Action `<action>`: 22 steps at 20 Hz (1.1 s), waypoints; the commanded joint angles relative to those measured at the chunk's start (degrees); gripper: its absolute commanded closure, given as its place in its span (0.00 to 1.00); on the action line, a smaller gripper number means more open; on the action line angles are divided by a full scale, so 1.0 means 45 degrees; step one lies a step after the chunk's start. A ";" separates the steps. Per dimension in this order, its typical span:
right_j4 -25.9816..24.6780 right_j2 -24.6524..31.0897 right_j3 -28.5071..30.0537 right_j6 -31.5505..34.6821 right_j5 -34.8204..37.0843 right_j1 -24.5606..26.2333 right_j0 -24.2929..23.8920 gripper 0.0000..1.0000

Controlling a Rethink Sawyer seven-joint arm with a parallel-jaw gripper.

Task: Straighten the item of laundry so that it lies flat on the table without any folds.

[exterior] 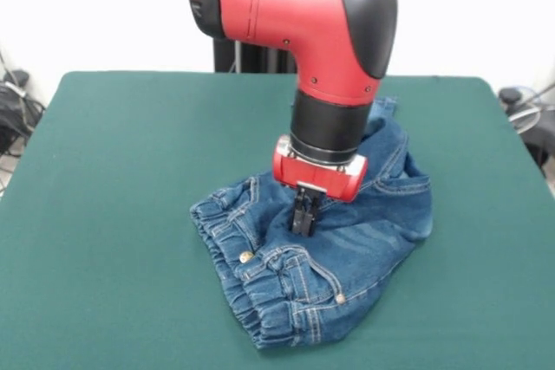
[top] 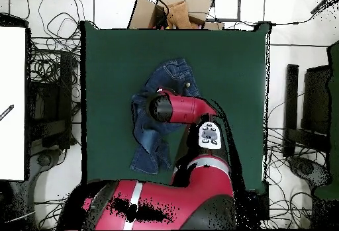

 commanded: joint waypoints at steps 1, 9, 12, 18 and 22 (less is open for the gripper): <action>-0.1167 0.0867 0.0854 0.0065 -0.0454 0.0013 -0.0662 1.00; -0.2160 0.1276 0.1077 -0.0700 -0.0201 -0.0450 -0.1677 1.00; -0.2626 0.1615 0.1406 -0.0896 -0.0252 -0.0612 -0.2371 1.00; -0.3713 0.2244 0.1942 -0.1621 0.0064 -0.1004 -0.3828 1.00; -0.4528 0.2971 0.2168 -0.2280 0.0291 -0.1146 -0.5143 1.00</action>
